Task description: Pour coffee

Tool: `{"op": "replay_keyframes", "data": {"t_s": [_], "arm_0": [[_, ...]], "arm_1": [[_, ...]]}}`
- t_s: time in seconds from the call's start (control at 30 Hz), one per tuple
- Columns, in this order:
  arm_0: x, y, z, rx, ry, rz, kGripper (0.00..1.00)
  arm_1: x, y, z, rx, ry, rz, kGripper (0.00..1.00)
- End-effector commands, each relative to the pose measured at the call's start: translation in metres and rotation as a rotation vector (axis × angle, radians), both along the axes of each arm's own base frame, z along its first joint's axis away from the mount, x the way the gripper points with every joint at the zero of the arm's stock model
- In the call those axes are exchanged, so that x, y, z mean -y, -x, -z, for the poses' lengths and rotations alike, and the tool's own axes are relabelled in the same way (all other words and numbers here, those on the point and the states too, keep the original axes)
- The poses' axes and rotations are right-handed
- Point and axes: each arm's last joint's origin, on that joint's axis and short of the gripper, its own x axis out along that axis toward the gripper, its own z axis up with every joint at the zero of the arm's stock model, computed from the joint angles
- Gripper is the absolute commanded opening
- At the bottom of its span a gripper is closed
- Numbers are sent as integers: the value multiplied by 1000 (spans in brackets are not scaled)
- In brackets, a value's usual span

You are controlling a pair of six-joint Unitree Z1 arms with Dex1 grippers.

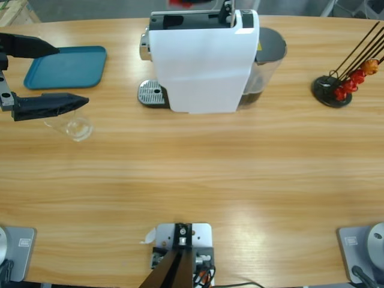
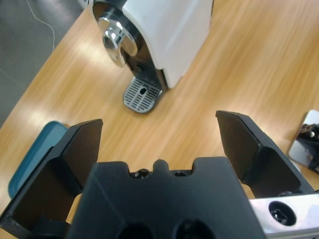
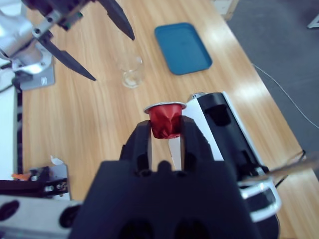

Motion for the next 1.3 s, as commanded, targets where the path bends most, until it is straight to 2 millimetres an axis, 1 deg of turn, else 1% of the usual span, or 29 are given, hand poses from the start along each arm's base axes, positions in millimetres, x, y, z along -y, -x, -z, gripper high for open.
{"op": "replay_keyframes", "data": {"t_s": [0.03,0.1,0.17,0.23,0.43,0.57,0.8,1.1,1.3], "arm_0": [[-9,10,12,-21,-13,-14,999],[-9,10,12,-20,-12,-14,999],[-9,10,12,-21,-14,-14,1000],[-10,10,13,-22,-15,-14,1000],[-8,9,14,-27,-19,-13,1000],[-11,11,18,-33,-24,-14,1000],[-10,10,19,-34,-26,-15,1000],[-10,10,20,-37,-29,-15,1000],[-10,10,21,-37,-31,-16,1000]], "arm_1": [[-40,-35,44,-2,122,-13,140],[-46,-43,48,32,130,6,140],[-51,-48,49,61,142,11,140],[-52,-51,47,85,153,20,145],[-57,-56,52,99,152,16,154],[-57,-60,51,132,165,23,154],[-58,-65,58,188,230,29,154],[-61,-69,66,199,254,26,158],[-60,-71,66,229,282,56,158]]}}
